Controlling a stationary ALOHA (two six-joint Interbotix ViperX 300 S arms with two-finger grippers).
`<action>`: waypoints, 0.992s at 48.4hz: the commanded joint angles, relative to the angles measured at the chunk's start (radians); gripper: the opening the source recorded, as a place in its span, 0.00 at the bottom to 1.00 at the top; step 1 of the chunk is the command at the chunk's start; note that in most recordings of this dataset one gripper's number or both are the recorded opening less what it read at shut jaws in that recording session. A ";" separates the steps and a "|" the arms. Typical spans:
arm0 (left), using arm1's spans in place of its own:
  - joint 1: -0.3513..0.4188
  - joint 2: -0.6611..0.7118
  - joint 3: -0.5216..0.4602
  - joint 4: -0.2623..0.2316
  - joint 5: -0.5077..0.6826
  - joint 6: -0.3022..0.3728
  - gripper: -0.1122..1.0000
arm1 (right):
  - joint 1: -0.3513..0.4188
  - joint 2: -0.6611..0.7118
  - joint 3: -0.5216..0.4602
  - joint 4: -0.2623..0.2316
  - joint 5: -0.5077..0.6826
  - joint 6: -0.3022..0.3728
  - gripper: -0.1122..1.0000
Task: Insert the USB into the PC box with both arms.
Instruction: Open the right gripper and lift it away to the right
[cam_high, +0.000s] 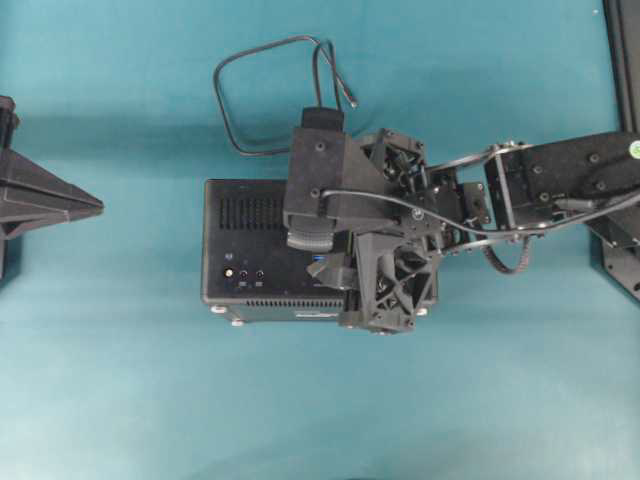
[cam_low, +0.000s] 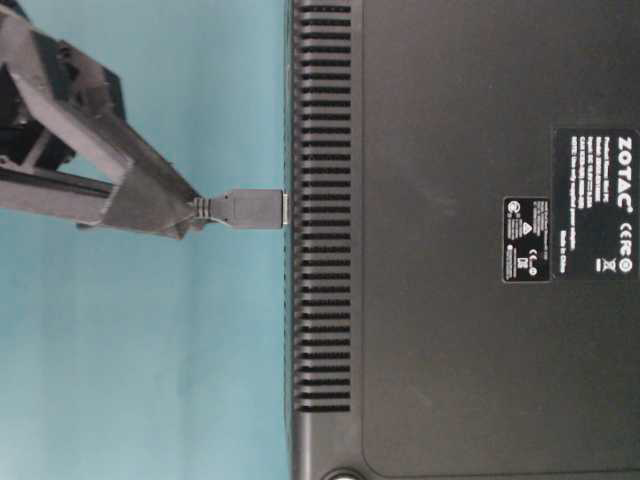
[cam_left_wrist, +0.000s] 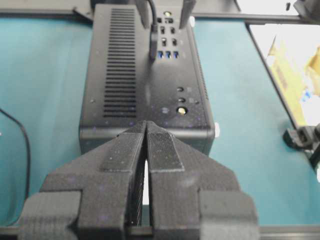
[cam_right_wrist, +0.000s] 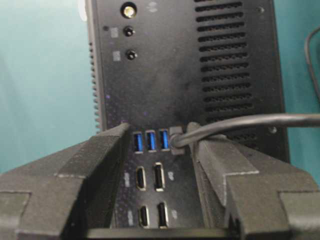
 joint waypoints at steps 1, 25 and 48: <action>0.000 0.006 -0.029 0.002 -0.005 -0.002 0.10 | 0.005 -0.020 -0.034 -0.005 0.012 0.009 0.61; -0.002 0.002 -0.037 0.003 -0.005 0.000 0.10 | 0.002 -0.064 -0.021 -0.015 0.049 0.011 0.62; -0.021 0.000 -0.044 0.002 0.018 0.009 0.10 | 0.002 -0.179 0.060 -0.044 0.052 0.009 0.62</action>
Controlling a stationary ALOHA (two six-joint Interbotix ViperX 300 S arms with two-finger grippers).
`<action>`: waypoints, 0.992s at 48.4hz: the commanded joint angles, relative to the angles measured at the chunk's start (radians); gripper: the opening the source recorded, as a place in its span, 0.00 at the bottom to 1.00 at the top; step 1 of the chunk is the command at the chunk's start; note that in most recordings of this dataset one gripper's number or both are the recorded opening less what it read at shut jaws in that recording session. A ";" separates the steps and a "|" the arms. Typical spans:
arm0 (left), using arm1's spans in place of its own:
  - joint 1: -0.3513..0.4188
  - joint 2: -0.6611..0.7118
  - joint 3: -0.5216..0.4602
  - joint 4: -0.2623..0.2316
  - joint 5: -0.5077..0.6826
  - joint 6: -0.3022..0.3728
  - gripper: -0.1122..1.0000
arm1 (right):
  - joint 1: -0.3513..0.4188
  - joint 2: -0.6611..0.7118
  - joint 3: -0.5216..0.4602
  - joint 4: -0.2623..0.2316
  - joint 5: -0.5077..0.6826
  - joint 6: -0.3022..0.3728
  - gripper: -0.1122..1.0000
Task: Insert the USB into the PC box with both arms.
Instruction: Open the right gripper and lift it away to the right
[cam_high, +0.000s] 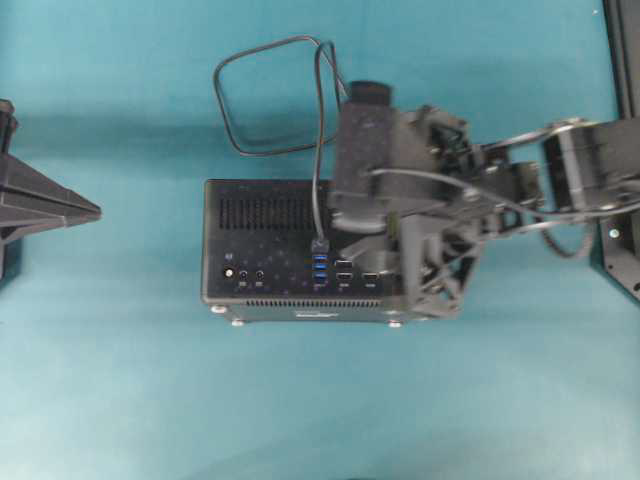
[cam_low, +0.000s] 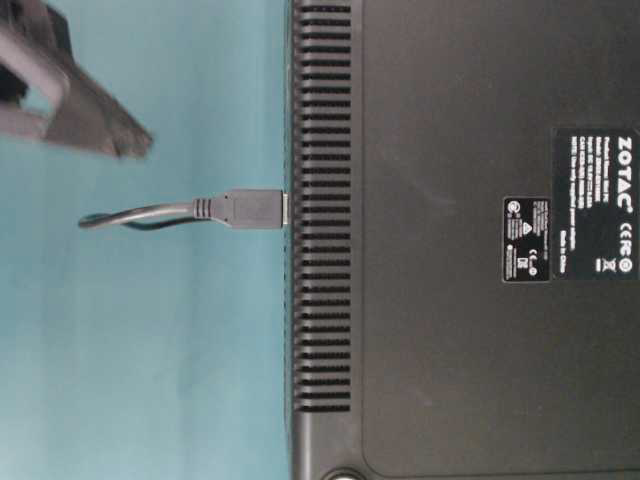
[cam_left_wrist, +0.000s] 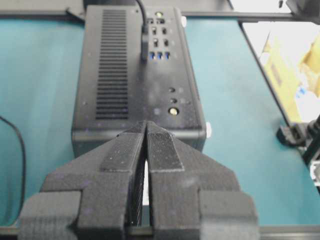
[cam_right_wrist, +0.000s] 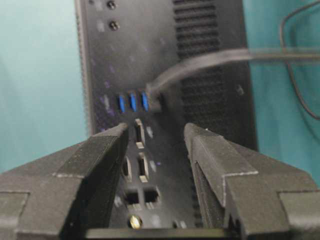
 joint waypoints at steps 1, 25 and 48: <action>-0.002 0.003 -0.028 0.005 0.000 0.002 0.10 | 0.002 -0.054 0.005 -0.012 -0.008 0.008 0.62; -0.002 0.002 -0.023 0.003 0.028 0.014 0.10 | 0.002 -0.199 0.133 -0.017 -0.095 0.008 0.62; -0.002 0.035 -0.064 0.003 0.112 0.049 0.10 | 0.003 -0.305 0.250 -0.017 -0.193 0.009 0.62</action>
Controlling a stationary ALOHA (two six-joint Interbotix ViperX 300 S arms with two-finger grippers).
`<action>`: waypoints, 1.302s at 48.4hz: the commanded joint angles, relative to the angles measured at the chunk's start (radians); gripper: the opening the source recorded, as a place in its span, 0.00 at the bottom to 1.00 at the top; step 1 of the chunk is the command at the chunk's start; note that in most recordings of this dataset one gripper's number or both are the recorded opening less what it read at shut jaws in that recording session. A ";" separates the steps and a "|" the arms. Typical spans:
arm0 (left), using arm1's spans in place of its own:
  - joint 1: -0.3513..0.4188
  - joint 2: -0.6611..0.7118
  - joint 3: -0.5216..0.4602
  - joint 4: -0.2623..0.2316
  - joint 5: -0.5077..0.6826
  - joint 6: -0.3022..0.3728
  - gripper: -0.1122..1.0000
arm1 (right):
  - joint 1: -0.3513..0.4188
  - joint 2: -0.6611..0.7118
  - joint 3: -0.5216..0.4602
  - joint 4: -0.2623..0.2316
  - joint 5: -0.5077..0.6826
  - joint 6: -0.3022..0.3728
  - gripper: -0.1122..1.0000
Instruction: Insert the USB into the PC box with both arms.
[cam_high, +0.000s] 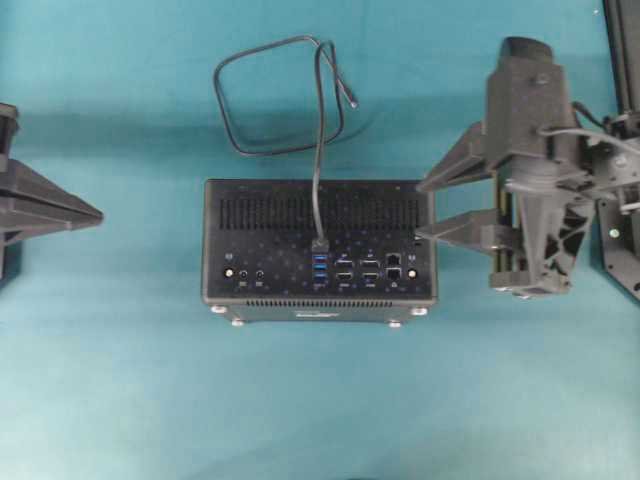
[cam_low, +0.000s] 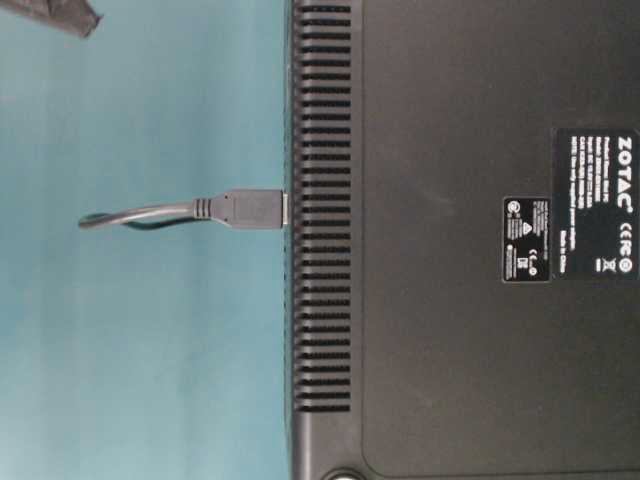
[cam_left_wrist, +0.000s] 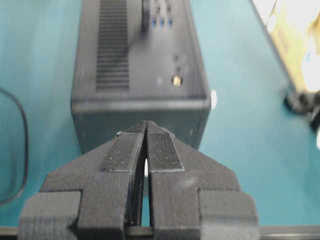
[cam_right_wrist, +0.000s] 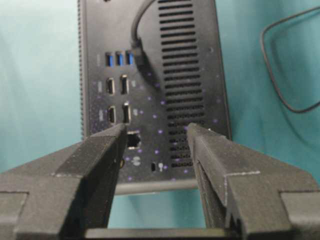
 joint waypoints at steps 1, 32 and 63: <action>-0.002 0.003 -0.037 0.005 -0.003 0.018 0.10 | 0.002 -0.035 0.009 -0.002 -0.044 0.009 0.62; -0.002 0.005 -0.043 0.003 -0.029 0.029 0.10 | 0.003 -0.130 0.120 -0.002 -0.170 0.008 0.62; -0.002 0.006 -0.043 0.005 -0.031 0.029 0.10 | 0.003 -0.150 0.141 -0.002 -0.196 0.009 0.62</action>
